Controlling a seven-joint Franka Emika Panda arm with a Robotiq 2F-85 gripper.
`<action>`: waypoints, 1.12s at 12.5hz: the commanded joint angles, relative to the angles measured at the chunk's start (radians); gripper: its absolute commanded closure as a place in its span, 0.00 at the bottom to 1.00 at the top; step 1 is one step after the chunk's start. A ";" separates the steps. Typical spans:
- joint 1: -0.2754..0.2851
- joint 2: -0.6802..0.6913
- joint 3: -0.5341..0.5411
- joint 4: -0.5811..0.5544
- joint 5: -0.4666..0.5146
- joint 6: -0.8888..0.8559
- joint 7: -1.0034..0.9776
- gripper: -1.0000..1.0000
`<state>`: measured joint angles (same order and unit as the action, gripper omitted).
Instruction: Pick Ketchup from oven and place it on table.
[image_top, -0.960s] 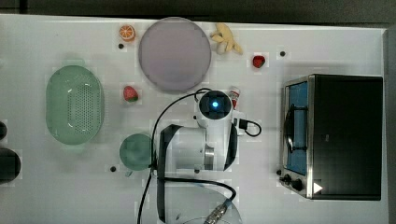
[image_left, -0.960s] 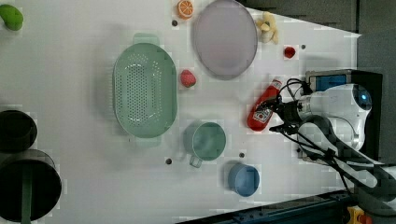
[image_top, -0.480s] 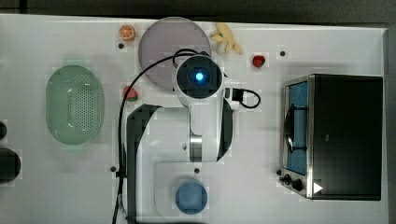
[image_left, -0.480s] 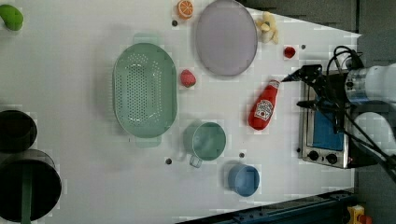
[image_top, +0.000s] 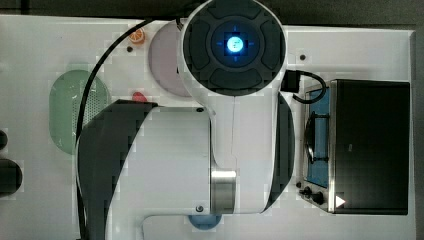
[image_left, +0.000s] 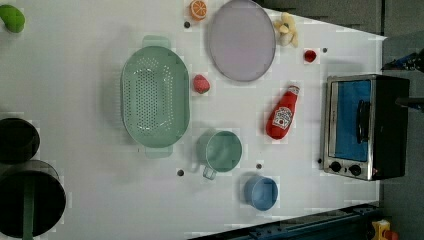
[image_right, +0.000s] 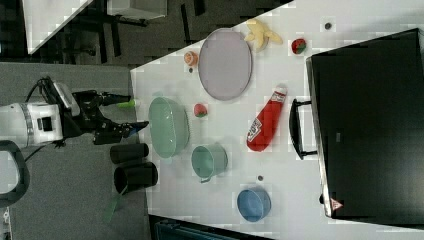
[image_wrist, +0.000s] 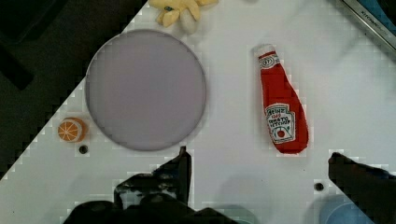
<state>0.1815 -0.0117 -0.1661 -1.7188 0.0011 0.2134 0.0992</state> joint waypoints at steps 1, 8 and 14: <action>-0.020 0.032 -0.018 0.067 0.009 -0.162 0.023 0.00; -0.020 0.038 -0.025 0.091 0.009 -0.191 0.023 0.00; -0.020 0.039 -0.025 0.088 0.009 -0.192 0.023 0.00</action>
<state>0.1572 0.0586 -0.1870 -1.6230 0.0138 0.0286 0.0992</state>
